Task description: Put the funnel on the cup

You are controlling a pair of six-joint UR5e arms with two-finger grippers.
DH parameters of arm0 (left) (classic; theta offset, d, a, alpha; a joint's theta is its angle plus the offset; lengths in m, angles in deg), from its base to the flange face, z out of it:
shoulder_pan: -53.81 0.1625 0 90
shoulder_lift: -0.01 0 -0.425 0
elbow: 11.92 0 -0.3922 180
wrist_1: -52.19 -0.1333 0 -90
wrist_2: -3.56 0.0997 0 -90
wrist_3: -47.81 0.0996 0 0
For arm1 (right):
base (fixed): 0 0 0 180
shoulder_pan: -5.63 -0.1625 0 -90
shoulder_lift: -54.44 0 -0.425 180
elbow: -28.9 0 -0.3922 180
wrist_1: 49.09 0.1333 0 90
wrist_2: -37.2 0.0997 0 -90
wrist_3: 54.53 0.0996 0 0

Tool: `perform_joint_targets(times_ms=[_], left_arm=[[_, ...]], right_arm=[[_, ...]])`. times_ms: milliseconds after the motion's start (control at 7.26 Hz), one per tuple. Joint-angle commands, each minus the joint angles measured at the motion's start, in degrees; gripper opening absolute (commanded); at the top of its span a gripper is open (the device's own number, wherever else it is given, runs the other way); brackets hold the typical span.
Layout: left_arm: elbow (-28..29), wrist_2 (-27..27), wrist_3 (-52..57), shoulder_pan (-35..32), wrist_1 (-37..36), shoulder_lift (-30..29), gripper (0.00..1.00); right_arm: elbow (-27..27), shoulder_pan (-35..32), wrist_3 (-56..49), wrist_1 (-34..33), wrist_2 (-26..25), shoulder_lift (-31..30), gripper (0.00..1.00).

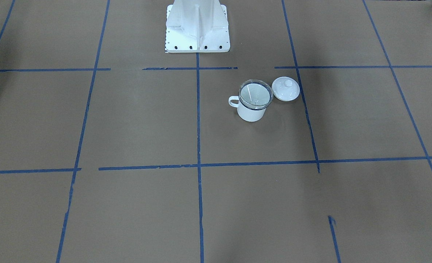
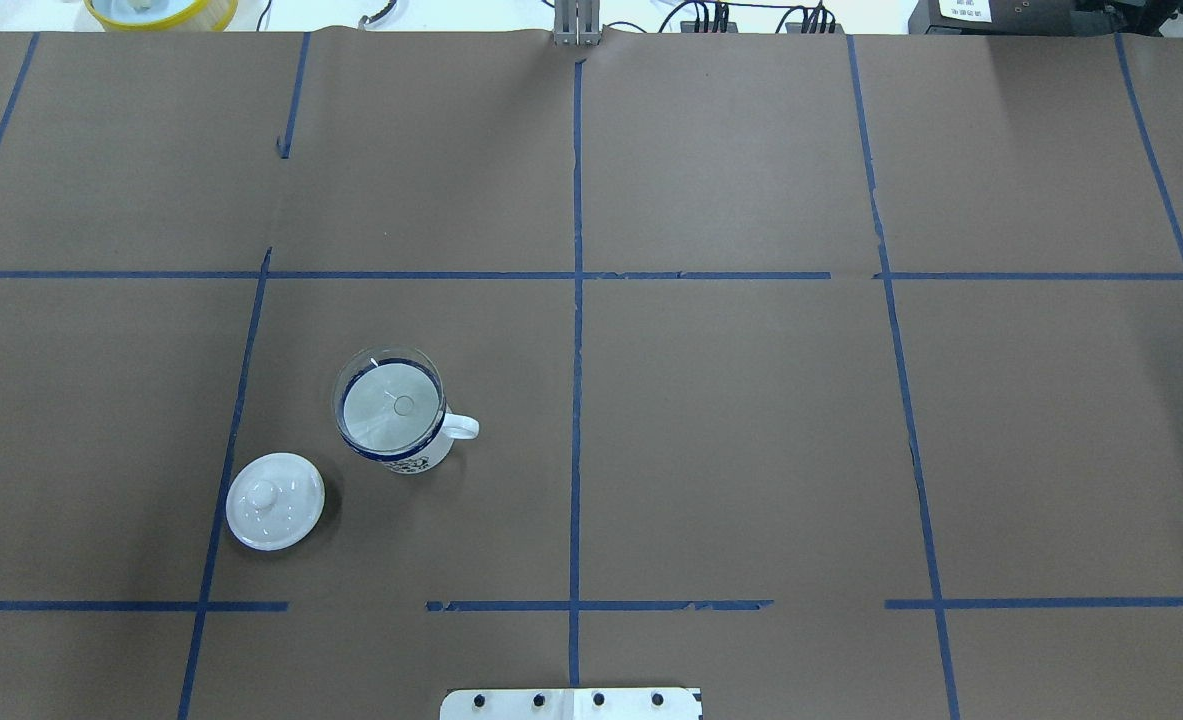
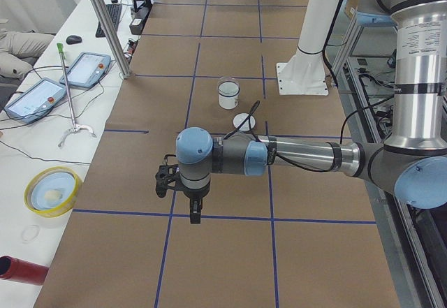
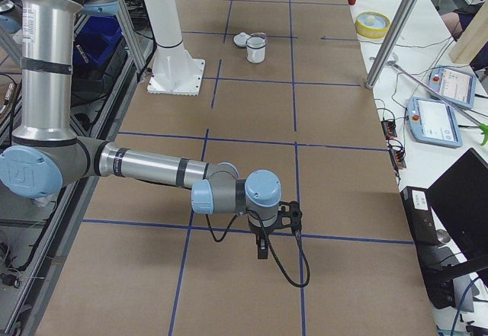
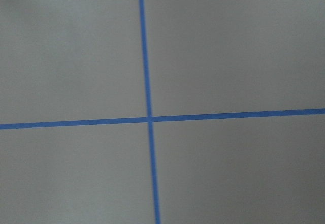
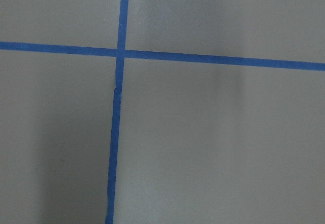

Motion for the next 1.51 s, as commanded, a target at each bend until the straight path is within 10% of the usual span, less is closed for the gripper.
perform_joint_targets(times_ms=[0,1377], left_arm=[[1.6,-4.2,-0.4,0.0,0.1,0.5,1.0],[0.4,-4.5,0.2,-0.3,-4.9,-0.9,1.0]], right_arm=[[0.0,0.0,0.0,0.0,0.0,0.0,1.0],[0.0,0.0,0.0,0.0,0.0,0.0,1.0]])
